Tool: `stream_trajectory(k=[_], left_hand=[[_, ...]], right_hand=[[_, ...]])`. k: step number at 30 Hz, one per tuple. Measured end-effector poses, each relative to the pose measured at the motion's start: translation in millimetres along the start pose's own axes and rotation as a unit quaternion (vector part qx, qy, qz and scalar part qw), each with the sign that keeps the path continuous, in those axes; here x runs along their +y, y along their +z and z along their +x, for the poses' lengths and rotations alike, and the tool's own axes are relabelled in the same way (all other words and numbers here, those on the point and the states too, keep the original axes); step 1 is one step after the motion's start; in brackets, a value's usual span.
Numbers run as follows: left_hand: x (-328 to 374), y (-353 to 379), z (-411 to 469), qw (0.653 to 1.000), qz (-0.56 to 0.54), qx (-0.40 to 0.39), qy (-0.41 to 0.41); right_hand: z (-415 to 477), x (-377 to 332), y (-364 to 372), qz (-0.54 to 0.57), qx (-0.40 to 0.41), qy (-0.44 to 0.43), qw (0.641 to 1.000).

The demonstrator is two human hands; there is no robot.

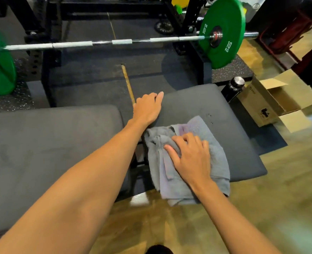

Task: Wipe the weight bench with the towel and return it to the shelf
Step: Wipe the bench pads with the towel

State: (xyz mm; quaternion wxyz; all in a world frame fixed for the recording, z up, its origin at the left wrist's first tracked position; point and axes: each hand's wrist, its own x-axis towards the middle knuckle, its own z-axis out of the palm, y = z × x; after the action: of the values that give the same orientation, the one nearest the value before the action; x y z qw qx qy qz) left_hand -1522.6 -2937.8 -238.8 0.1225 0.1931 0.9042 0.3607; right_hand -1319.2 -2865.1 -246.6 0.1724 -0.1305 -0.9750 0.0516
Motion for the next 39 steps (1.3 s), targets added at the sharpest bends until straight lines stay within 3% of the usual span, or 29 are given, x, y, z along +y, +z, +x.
stream_trajectory(k=[3,7,10,15,19,21,24,29,35,39], left_hand=[[10,12,6,0.997,0.076,0.024,0.026],[5,23,20,0.997,0.007,0.073,-0.011],[-5,26,32,0.995,-0.063,0.053,-0.048],[-3,23,30,0.999,-0.026,0.026,-0.013],[4,12,25,0.996,-0.059,-0.028,-0.060],[10,10,23,0.997,-0.025,-0.042,-0.064],[25,18,19,0.998,0.059,-0.021,-0.013],[55,40,44,0.998,0.036,-0.035,0.050],[47,64,74,0.998,-0.044,0.005,0.035],[36,67,81,0.996,-0.094,-0.003,0.013]], right_hand=[[-18,12,-3,0.006,0.017,-0.016,1.000],[48,29,22,-0.019,0.042,0.009,0.999],[136,44,50,-0.047,0.055,0.029,0.997],[202,49,62,-0.049,0.002,0.027,0.998],[145,45,37,-0.016,-0.019,0.054,0.998],[94,47,18,-0.002,-0.009,0.054,0.999],[30,58,-7,-0.004,0.000,0.059,0.998],[-2,73,-9,-0.016,0.018,0.045,0.999],[119,99,36,-0.045,0.063,0.052,0.996],[206,110,56,-0.059,0.022,0.063,0.996]])
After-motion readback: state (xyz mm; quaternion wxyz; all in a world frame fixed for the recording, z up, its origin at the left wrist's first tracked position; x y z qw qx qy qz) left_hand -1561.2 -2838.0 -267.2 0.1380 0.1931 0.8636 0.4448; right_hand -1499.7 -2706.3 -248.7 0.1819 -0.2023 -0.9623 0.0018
